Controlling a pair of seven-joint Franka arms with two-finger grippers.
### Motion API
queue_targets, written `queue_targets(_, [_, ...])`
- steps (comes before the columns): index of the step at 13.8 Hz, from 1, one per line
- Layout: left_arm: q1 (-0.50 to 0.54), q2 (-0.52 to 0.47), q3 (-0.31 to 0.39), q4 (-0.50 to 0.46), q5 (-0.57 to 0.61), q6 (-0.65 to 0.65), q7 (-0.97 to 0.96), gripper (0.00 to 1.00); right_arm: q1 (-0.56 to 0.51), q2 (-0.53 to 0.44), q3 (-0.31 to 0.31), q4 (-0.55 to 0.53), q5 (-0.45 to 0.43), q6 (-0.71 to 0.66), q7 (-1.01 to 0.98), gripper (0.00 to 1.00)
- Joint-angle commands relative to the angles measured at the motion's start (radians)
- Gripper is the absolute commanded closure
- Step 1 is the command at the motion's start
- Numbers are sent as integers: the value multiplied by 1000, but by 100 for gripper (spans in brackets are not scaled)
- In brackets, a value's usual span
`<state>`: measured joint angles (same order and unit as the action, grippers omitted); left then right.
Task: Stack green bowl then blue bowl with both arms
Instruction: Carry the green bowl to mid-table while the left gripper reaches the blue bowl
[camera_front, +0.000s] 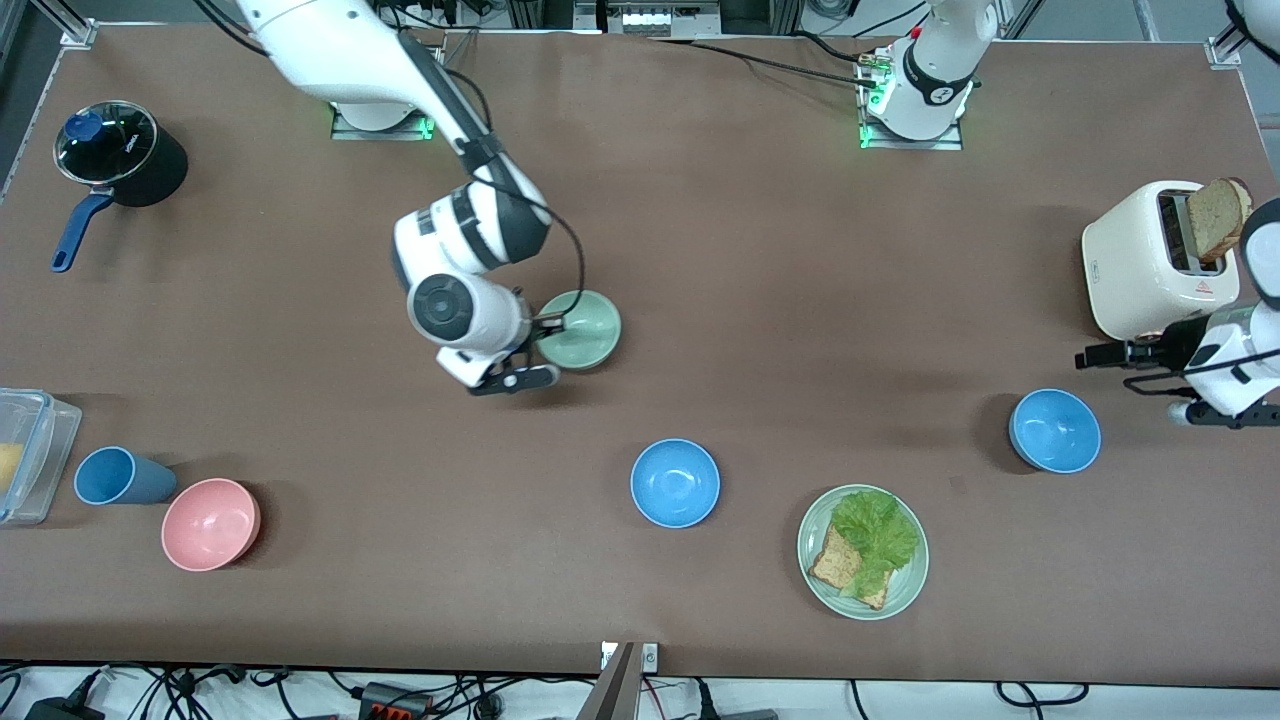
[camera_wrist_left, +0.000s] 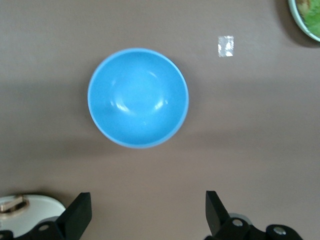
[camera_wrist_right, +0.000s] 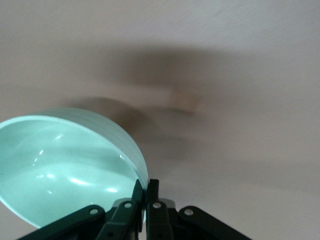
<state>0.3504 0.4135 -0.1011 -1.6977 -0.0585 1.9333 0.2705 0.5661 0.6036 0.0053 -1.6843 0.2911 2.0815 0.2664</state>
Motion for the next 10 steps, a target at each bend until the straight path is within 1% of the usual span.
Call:
queue_targets(1, [15, 71, -6, 29, 87, 96, 78, 0, 31, 31, -7, 29, 77, -12, 14, 100])
queue_targets(2, [13, 86, -6, 27, 126, 140, 81, 0, 50, 41, -7, 29, 80, -8, 14, 100])
queue_targets(4, [13, 123, -8, 30, 137, 173, 82, 0, 75, 44, -7, 22, 80, -1, 28, 100])
queue_targets(5, [16, 142, -6, 35, 143, 211, 91, 0, 80, 44, -7, 20, 79, -9, 36, 100])
queue_targets(6, [16, 165, -6, 59, 143, 232, 113, 0, 80, 45, -7, 18, 79, -11, 55, 63])
queue_targets(7, [16, 200, -6, 94, 141, 236, 134, 0, 78, 44, -7, 20, 71, -12, 109, 1])
queue_targets(8, [18, 226, -6, 116, 141, 237, 144, 0, 81, 36, -10, 29, 62, -21, 144, 0])
queue_targets(10, [24, 264, -6, 128, 140, 254, 148, 0, 71, 3, -22, 72, 54, -82, 152, 0])
